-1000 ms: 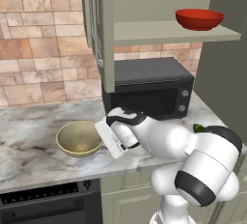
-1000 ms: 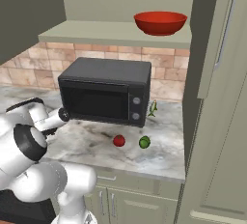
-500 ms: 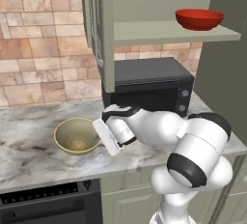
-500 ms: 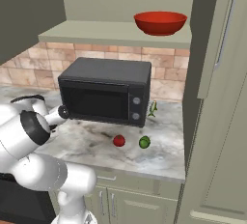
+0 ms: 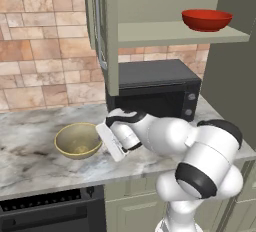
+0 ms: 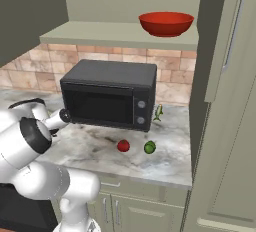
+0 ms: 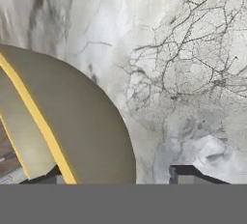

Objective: Pick both bowls and place them on the counter. Then place the avocado in one bowl and place the tomato in the other bowl.

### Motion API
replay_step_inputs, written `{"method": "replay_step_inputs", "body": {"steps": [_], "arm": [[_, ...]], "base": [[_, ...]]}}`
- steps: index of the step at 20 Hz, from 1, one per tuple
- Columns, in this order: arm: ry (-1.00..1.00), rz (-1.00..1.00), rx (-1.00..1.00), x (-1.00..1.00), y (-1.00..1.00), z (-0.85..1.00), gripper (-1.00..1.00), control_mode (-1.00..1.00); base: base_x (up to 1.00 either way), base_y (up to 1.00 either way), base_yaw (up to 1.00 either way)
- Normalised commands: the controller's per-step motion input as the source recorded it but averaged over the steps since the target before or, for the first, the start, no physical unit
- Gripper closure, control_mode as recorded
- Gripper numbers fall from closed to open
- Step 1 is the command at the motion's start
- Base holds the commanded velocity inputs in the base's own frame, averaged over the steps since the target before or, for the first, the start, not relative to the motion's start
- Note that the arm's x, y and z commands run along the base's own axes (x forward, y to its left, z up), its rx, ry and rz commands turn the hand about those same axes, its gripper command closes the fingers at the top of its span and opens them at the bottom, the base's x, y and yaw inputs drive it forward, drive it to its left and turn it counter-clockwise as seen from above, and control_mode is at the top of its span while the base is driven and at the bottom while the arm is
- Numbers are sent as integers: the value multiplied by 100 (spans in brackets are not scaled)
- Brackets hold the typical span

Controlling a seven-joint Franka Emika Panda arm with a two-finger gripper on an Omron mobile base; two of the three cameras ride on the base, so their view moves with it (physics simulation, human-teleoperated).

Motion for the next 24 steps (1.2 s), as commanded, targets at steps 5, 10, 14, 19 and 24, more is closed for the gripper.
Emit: {"method": "replay_step_inputs", "body": {"steps": [5, 10, 14, 19, 24], "arm": [[0, 0, 0, -14, -4, 22, -100, -100], [0, 0, 0, -24, -21, 46, -100, -100], [0, 0, 0, -23, -28, 62, -100, -100], [0, 0, 0, -26, -33, 73, -100, -100], [0, 0, 0, -33, -42, 70, -100, -100]], "base": [[0, 0, 0], [0, 0, 0], [0, 0, 0], [0, 0, 0], [0, 0, 0]]}}
